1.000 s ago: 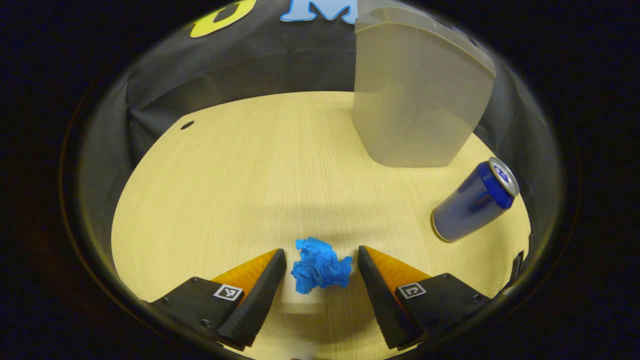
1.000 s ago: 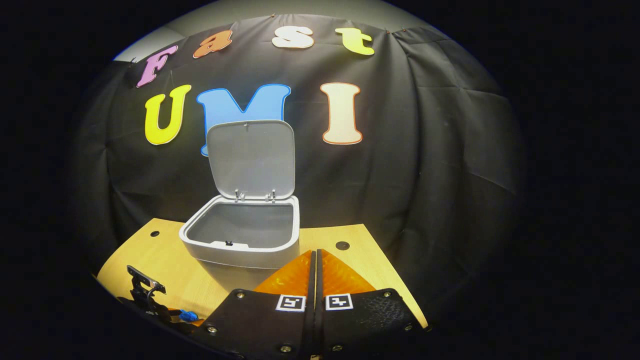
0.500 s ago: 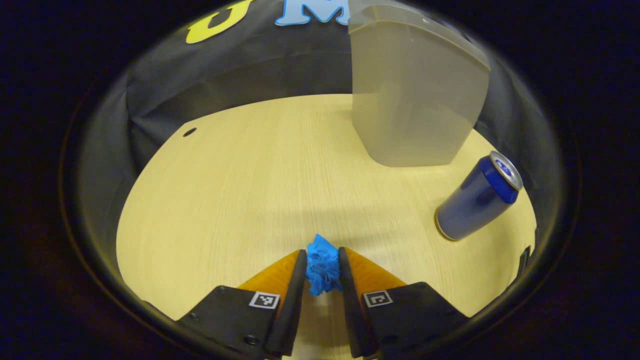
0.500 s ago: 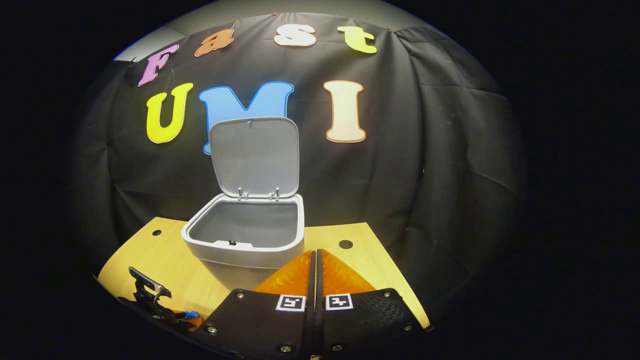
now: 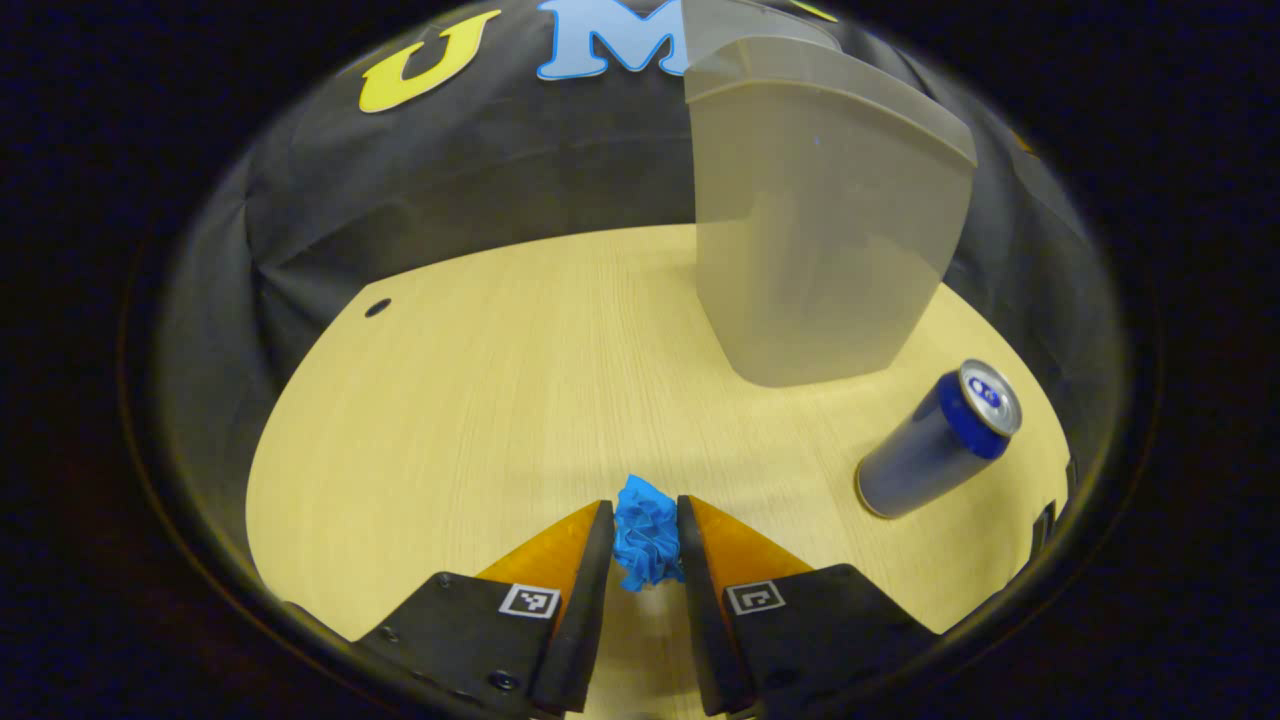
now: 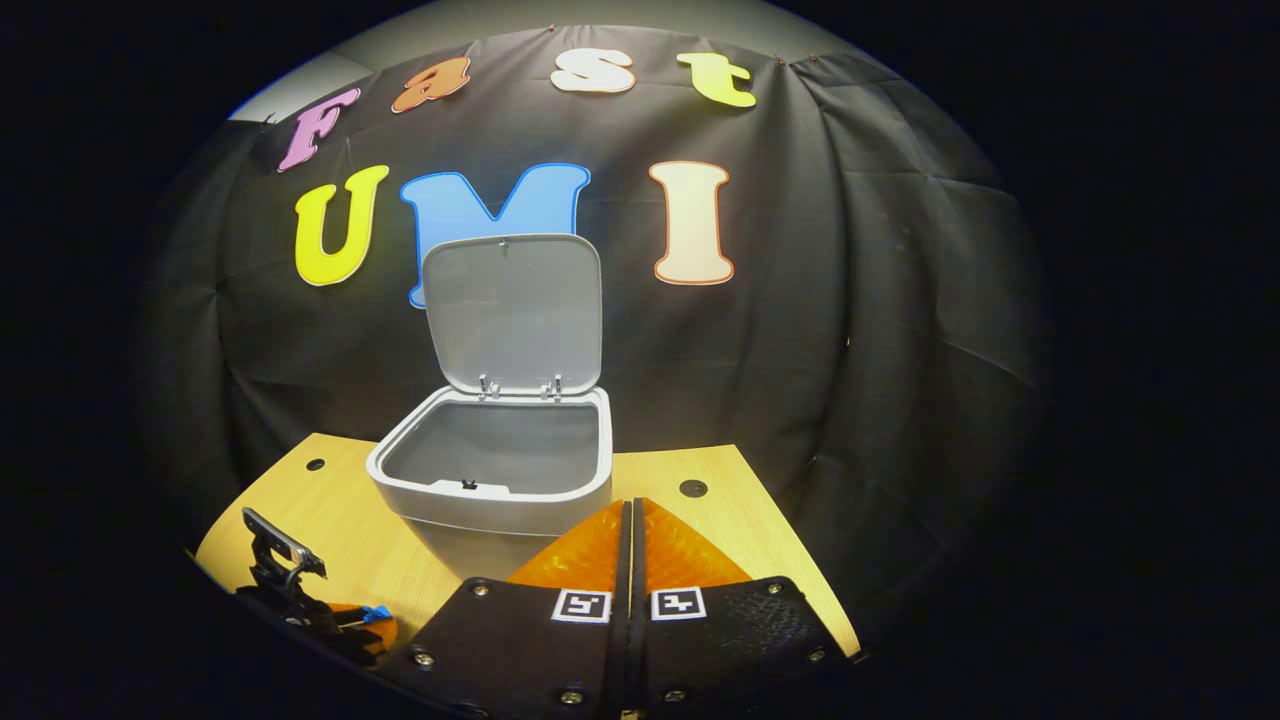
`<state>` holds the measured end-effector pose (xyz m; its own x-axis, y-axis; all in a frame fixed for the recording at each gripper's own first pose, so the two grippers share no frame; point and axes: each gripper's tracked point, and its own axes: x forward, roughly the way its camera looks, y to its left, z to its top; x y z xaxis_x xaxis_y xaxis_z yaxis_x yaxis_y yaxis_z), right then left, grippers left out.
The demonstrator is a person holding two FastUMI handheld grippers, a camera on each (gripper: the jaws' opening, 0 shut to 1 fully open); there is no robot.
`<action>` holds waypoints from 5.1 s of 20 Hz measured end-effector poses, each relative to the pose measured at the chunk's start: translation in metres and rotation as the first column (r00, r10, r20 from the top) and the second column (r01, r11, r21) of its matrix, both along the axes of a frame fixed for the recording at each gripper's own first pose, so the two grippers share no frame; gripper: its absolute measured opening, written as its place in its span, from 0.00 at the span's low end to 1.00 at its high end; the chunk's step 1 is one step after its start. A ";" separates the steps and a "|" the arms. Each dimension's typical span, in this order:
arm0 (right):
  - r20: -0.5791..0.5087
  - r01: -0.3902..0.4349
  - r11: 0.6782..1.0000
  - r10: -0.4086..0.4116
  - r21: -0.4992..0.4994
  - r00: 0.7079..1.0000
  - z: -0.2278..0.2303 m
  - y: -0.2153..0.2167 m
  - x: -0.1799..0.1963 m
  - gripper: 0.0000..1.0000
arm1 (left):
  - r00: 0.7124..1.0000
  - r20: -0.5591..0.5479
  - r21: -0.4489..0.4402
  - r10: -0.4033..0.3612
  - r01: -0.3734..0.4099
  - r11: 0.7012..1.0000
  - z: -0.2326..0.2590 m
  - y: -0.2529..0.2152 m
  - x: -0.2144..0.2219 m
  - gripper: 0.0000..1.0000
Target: Press the lid of the desktop garbage bin to open it, pick up the crumpled paper on the desktop and throw it into the bin, then pick up the pop can on the desktop and drop it into the bin, and finally close the garbage bin lid.
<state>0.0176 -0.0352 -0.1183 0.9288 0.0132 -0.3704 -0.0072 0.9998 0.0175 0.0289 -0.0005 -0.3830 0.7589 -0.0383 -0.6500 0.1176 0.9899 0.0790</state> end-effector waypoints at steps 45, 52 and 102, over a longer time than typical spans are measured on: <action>-0.042 0.105 0.988 -0.101 0.114 0.994 -0.032 -0.027 -0.020 0.00 | 0.751 0.609 0.022 -0.254 0.304 0.952 0.326 -0.163 0.124 0.95; -0.075 0.031 0.989 -0.021 0.142 0.997 -0.046 -0.002 -0.019 0.00 | 0.759 0.609 0.010 -0.229 0.282 0.959 0.328 -0.149 0.120 1.00; -0.387 -0.459 0.887 0.437 0.039 0.812 -0.206 0.130 -0.062 0.84 | 0.784 0.597 -0.145 0.169 -0.101 0.984 0.341 0.031 0.030 0.96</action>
